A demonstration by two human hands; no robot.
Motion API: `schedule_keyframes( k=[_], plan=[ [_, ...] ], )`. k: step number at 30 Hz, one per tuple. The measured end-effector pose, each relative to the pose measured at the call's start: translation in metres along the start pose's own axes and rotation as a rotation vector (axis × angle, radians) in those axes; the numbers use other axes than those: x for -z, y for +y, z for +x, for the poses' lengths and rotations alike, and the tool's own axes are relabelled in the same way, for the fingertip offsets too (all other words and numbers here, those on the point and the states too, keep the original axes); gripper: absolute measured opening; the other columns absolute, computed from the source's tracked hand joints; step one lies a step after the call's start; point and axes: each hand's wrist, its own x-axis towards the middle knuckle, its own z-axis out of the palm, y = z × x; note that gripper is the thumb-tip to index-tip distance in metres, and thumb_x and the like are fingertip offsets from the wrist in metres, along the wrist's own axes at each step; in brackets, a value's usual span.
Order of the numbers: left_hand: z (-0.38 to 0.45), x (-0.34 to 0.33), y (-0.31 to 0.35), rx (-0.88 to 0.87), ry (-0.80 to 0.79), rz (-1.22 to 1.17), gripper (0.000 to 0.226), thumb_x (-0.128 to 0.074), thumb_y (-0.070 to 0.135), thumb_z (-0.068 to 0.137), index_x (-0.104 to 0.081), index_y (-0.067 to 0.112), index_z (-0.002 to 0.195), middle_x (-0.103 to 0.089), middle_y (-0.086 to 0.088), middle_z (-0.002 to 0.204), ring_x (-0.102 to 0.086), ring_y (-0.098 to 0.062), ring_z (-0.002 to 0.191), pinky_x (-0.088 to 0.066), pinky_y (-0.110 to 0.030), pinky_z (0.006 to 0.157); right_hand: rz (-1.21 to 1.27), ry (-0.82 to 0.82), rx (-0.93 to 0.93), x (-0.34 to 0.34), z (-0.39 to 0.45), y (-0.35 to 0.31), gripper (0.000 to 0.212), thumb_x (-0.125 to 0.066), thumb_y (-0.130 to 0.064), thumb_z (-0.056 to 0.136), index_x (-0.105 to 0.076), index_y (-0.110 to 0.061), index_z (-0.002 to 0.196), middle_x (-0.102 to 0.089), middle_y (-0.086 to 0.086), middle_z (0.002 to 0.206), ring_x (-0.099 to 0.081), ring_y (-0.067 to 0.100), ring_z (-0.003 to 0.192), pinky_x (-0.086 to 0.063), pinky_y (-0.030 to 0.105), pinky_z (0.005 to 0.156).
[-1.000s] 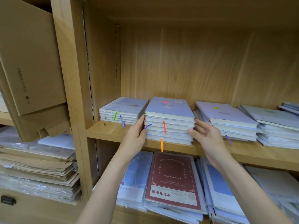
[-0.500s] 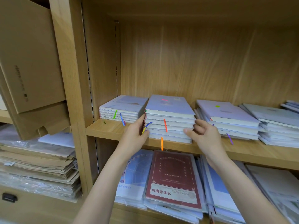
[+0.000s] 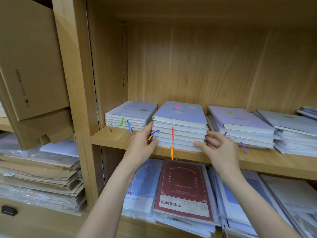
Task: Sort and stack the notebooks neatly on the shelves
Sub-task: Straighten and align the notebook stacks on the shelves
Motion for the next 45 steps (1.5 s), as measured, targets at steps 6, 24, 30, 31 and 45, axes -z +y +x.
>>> schedule_keyframes(
  k=[6, 24, 30, 31, 45],
  plan=[
    [-0.004, -0.002, 0.009, -0.017, 0.003, 0.063, 0.060, -0.048, -0.002, 0.091, -0.035, 0.039, 0.132, -0.047, 0.039, 0.098, -0.051, 0.009, 0.091, -0.036, -0.001, 0.077, 0.013, 0.001, 0.008, 0.001, -0.003, -0.002, 0.043, -0.077, -0.001, 0.072, -0.061, -0.012, 0.110, -0.065, 0.000, 0.100, -0.059, -0.007, 0.084, -0.047, 0.002, 0.077],
    [-0.015, -0.015, -0.003, 0.036, 0.239, 0.124, 0.052, -0.054, 0.004, 0.090, -0.047, 0.029, 0.135, -0.065, -0.005, 0.116, -0.047, -0.038, 0.124, -0.030, -0.045, 0.111, -0.059, -0.220, -0.052, 0.014, 0.006, -0.001, 0.041, -0.069, 0.008, 0.077, -0.051, -0.016, 0.104, -0.062, -0.014, 0.085, -0.061, -0.014, 0.071, -0.047, 0.002, 0.069],
    [-0.018, -0.015, 0.001, -0.001, 0.221, 0.146, 0.054, -0.054, 0.001, 0.088, -0.046, 0.024, 0.136, -0.067, -0.001, 0.101, -0.058, -0.030, 0.109, -0.031, -0.040, 0.111, 0.017, -0.216, -0.079, 0.014, 0.008, 0.001, 0.045, -0.069, 0.009, 0.076, -0.051, -0.013, 0.110, -0.067, 0.000, 0.099, -0.064, -0.009, 0.077, -0.049, 0.007, 0.073],
    [-0.017, -0.012, 0.002, 0.007, 0.184, 0.105, 0.056, -0.054, 0.001, 0.088, -0.043, 0.022, 0.139, -0.064, 0.006, 0.102, -0.060, -0.022, 0.106, -0.036, -0.039, 0.108, 0.051, -0.210, -0.088, 0.014, 0.009, 0.002, 0.049, -0.070, 0.008, 0.075, -0.051, -0.013, 0.115, -0.065, 0.004, 0.108, -0.065, -0.002, 0.088, -0.050, 0.012, 0.080],
    [0.000, -0.020, 0.021, 0.032, 0.125, -0.335, 0.063, -0.051, 0.004, 0.093, -0.024, 0.025, 0.146, -0.042, 0.015, 0.136, -0.040, 0.003, 0.123, -0.033, -0.002, 0.091, -0.035, -0.022, 0.057, -0.015, 0.011, -0.007, 0.033, -0.047, -0.028, 0.097, -0.051, -0.028, 0.130, -0.056, -0.007, 0.107, -0.050, 0.009, 0.097, -0.037, 0.024, 0.085]
  ],
)
